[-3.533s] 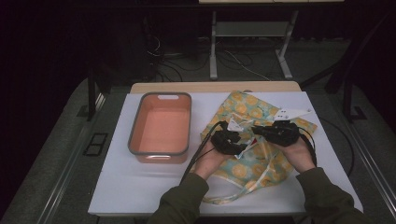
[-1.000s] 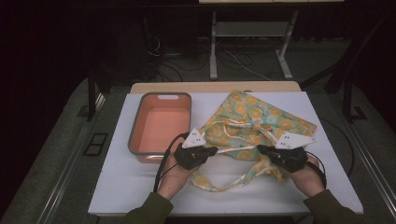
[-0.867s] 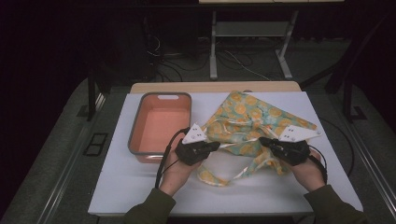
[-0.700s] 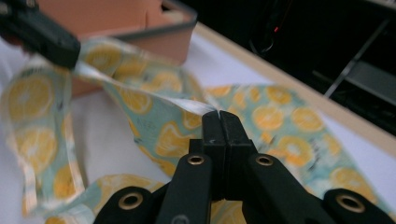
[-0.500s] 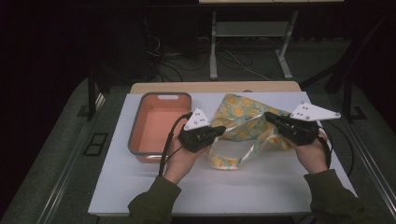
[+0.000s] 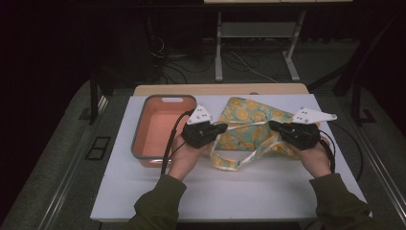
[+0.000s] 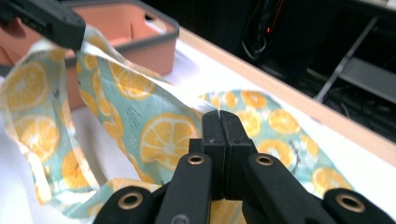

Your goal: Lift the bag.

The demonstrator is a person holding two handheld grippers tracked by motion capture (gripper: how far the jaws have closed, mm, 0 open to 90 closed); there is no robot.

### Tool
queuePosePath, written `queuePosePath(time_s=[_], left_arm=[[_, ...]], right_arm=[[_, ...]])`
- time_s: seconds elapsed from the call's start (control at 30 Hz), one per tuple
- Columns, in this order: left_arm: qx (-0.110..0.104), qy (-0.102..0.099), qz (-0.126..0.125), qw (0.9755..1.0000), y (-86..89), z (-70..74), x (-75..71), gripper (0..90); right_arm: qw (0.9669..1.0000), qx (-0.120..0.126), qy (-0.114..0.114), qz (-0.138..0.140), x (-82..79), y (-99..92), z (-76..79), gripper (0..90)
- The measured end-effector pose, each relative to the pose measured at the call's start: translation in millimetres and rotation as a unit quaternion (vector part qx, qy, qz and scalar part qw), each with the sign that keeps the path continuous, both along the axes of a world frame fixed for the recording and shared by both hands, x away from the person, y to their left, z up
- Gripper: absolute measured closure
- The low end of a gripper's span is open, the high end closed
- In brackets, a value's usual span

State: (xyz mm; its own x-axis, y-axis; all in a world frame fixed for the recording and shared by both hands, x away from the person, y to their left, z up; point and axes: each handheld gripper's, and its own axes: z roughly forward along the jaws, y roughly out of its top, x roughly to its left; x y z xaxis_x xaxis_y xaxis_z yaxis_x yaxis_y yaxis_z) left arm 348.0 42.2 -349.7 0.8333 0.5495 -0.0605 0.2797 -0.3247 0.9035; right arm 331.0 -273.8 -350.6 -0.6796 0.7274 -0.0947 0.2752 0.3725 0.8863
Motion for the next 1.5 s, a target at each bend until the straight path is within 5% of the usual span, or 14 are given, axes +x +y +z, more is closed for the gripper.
queuePosePath(time_s=[0.33,0.5,0.77,1.03,1.5], left_arm=[[0.011,0.025,0.001,0.9996,-8.0,-24.1,10.2,88.0],[0.013,0.015,0.016,0.9997,-7.5,-20.7,7.4,78.3],[0.012,0.038,0.022,0.999,7.2,-17.9,2.6,55.4],[0.0,0.042,-0.007,0.9991,23.6,-10.8,-12.8,36.0],[-0.007,0.032,-0.026,0.9991,67.6,-15.1,-50.0,14.0]], right_arm=[[0.9982,-0.013,0.058,-0.001,10.6,-5.7,-27.8,89.7],[0.9963,-0.014,0.084,-0.001,14.4,-7.8,-37.7,88.7],[0.994,0.039,0.102,0.002,12.9,-17.7,-33.1,61.0],[0.9903,0.079,0.11,0.033,1.9,-27.0,-24.3,35.1],[0.9904,0.099,0.084,0.047,-27.9,-54.0,-15.0,14.6]])
